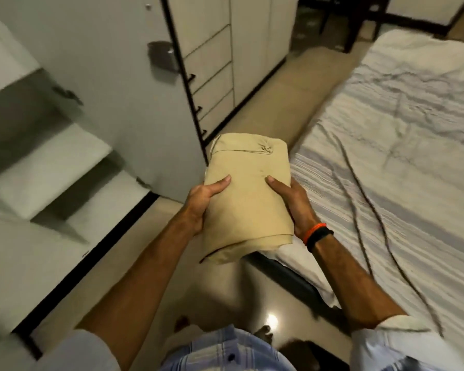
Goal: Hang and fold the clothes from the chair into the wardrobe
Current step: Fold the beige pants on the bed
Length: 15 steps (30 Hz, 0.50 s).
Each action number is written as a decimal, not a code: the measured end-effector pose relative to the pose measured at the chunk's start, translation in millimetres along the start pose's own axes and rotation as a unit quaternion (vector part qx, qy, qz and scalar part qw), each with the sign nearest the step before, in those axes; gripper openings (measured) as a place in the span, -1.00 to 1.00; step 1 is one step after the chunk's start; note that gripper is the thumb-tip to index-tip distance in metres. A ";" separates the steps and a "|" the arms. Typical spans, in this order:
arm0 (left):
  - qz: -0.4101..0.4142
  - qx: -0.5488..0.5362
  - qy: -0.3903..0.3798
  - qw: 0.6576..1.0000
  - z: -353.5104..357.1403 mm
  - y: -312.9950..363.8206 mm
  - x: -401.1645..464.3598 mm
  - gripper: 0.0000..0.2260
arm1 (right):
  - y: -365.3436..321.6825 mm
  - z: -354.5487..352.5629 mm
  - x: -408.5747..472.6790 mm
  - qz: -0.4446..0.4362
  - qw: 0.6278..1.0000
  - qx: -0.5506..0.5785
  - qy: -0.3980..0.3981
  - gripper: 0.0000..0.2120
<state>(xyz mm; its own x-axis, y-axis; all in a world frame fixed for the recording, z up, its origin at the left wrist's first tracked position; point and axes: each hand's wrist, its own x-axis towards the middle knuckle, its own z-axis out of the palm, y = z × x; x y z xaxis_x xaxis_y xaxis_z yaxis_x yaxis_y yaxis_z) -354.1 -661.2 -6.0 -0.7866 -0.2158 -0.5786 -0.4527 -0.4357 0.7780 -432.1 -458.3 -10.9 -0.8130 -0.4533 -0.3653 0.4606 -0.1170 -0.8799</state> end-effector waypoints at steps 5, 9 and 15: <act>0.053 -0.054 0.097 0.992 -104.2 21.3 -36.6 -0.41 | 10.5 114.0 26.9 0.026 0.995 -0.041 -0.086 -0.62; 0.083 -0.086 0.132 0.984 -176.4 41.8 -60.2 -0.32 | 18.8 197.3 41.8 0.035 0.987 -0.063 -0.146 -0.48; 0.130 -0.136 0.158 0.969 -284.1 94.0 -98.7 -0.27 | 11.7 332.4 61.5 0.026 0.968 -0.097 -0.230 -0.54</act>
<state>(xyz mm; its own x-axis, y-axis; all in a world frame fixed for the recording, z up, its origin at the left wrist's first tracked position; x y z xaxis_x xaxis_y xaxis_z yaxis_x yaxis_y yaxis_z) -199.6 -929.1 54.6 -0.6714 -0.5873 -0.4519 -0.0964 -0.5353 0.8391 -358.4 -781.3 57.4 -0.5255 -0.8046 -0.2765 0.3859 0.0643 -0.9203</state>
